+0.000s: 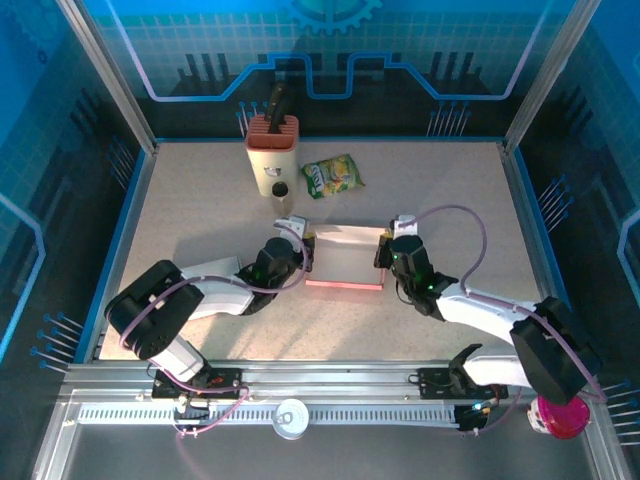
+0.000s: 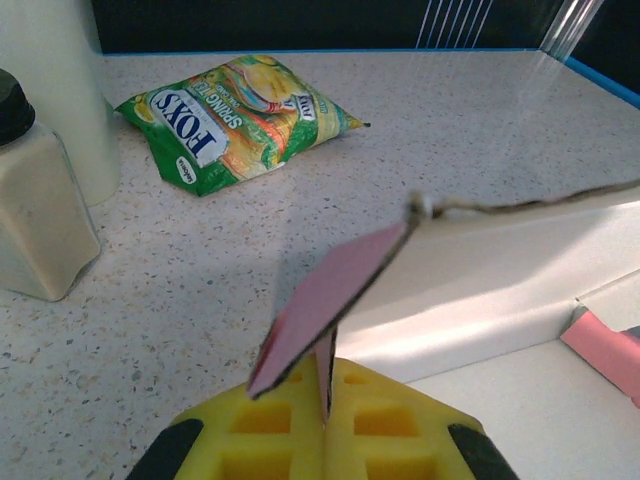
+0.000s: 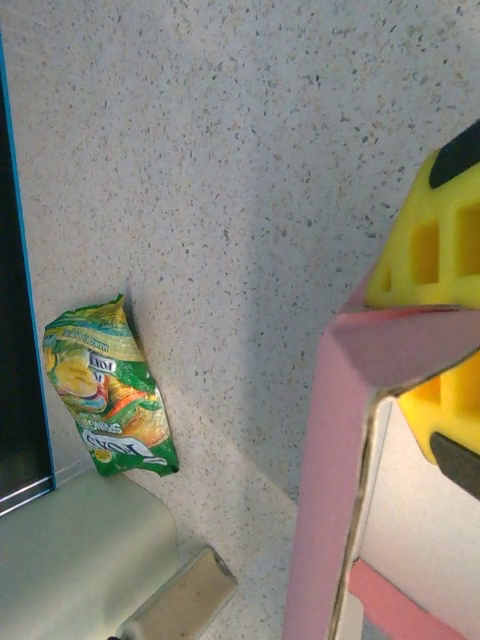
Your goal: Fold the paper box
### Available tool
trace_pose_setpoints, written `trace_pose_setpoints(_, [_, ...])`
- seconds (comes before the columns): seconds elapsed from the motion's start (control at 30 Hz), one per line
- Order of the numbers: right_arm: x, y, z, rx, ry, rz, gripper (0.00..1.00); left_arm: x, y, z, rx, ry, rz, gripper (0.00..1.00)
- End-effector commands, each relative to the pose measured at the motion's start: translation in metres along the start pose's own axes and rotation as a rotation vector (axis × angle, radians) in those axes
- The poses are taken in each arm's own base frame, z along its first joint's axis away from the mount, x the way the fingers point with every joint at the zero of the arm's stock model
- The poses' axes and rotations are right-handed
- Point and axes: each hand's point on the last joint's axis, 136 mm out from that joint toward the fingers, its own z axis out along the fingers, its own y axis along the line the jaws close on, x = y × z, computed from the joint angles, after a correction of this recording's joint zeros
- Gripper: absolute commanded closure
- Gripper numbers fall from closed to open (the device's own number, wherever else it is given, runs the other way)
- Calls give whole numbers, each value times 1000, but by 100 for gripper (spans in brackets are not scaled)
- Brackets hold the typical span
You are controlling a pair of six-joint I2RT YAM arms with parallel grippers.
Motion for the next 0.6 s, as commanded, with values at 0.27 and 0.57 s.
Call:
trace_pose_setpoints(0.27, [6,24,-18,-97,-80,-30,97,30,-48,-17,127,-69,36,100])
trace_pose_setpoints(0.57, [27,-1,-51,13,122,156,46,35,-42,-21,-32,-86,122,100])
